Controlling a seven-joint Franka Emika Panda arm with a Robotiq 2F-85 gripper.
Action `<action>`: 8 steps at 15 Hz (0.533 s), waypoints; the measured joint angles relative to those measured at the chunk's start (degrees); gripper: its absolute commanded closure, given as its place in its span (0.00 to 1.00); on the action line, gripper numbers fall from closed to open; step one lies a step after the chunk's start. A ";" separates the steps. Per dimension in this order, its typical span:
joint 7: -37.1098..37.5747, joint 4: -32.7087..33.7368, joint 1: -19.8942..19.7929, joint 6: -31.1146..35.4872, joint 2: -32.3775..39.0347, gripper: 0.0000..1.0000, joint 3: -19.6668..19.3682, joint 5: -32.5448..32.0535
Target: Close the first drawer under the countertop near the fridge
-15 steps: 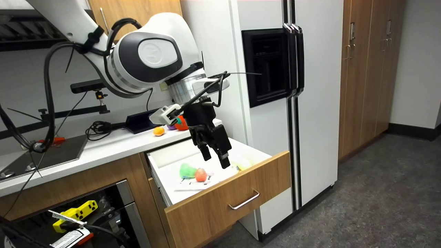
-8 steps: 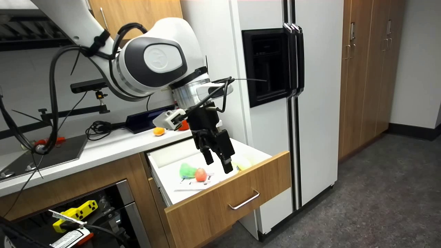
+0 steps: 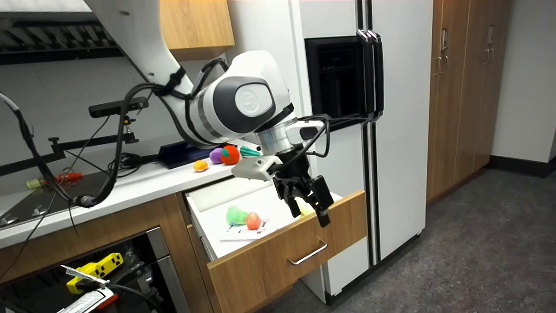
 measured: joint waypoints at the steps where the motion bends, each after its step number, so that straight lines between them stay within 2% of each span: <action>1: 0.00 1.72 0.74 0.38 1.95 0.00 -0.82 0.00; 3: 0.00 5.43 2.14 0.60 5.83 0.03 -2.18 0.15; 4: 0.00 7.17 2.74 0.60 7.54 0.09 -2.67 0.44; 5: 0.01 8.84 3.30 0.60 9.13 0.29 -3.10 0.89; 8: 0.01 12.83 4.31 0.60 12.95 0.52 -3.58 3.20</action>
